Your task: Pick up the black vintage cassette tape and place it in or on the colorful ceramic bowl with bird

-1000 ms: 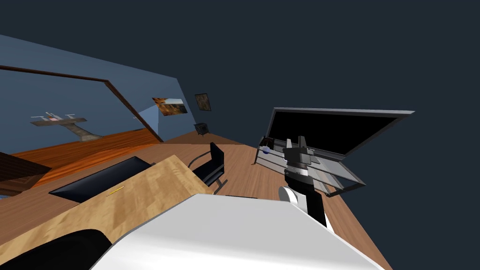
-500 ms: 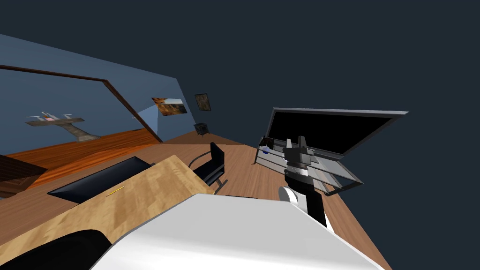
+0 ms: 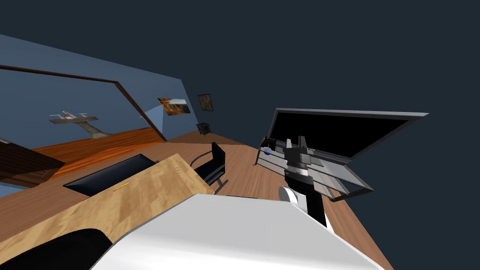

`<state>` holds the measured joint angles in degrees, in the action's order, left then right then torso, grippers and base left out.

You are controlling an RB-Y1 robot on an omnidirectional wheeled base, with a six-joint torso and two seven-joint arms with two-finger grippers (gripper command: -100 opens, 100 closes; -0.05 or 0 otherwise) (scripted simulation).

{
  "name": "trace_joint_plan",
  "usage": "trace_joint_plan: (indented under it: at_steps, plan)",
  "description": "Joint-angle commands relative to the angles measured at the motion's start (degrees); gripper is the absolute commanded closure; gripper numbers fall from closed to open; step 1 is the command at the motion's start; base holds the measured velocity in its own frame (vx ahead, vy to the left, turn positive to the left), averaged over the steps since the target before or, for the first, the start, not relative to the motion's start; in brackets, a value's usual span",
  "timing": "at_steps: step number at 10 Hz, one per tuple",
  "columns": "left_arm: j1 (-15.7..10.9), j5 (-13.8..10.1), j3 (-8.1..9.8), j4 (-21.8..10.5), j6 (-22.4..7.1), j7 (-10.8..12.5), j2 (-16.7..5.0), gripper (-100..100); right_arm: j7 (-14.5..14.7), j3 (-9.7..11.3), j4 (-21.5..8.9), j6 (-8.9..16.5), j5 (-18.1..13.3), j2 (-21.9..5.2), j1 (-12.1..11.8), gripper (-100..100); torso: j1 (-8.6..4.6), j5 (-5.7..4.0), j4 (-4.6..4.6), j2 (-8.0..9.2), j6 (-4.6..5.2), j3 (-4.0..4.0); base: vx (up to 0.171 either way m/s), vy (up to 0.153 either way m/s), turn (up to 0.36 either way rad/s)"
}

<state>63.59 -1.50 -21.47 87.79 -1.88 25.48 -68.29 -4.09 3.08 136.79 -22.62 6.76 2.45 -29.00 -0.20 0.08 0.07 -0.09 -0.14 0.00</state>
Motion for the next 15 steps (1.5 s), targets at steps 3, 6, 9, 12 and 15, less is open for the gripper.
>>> trace_joint_plan:
  at_steps: [3, 6, 9, 12, 15]
  plan:
    - [-3.01, 2.11, -1.99, -4.81, 4.35, 2.43, -1.25, 100, 0.0, 0.0, 0.0, 0.0, 0.0, 0.0, 0.0, 0, 0.01, 0.06, -0.01, -0.07, 0.03, -0.04, 0.056, -0.067, 0.088]
    - [-6.35, 4.74, -4.14, -9.61, 9.11, 5.3, -3.19, 100, 0.0, 0.0, 0.0, 0.0, 0.0, 0.0, 0.01, 0, 0.12, 0.05, -0.03, 0.01, 0.02, -0.01, 0.038, -0.049, 0.112]
    - [-8.02, 6.05, -5.22, -13.15, 11.93, 6.74, -4.16, 100, 0.0, 0.0, 0.0, 0.0, 0.0, 0.0, 0.0, 0, 0.03, 0.0, -0.06, -0.04, 0.02, -0.05, 0.039, -0.053, 0.091]
    - [-11.35, 8.68, -7.37, -18.08, 16.85, 9.61, -6.1, 100, 0.0, 0.0, 0.0, 0.0, 0.0, 0.0, 0.01, 0, -0.02, -0.04, -0.07, -0.06, 0.07, -0.07, 0.041, -0.061, 0.106]
    - [-13.02, 9.99, -8.45, -21.48, 19.5, 11.05, -7.07, 100, 0.0, 0.0, 0.0, 0.0, 0.0, 0.0, 0.01, 0, -0.11, -0.1, -0.1, -0.11, 0.06, -0.11, 0.041, -0.061, 0.09]
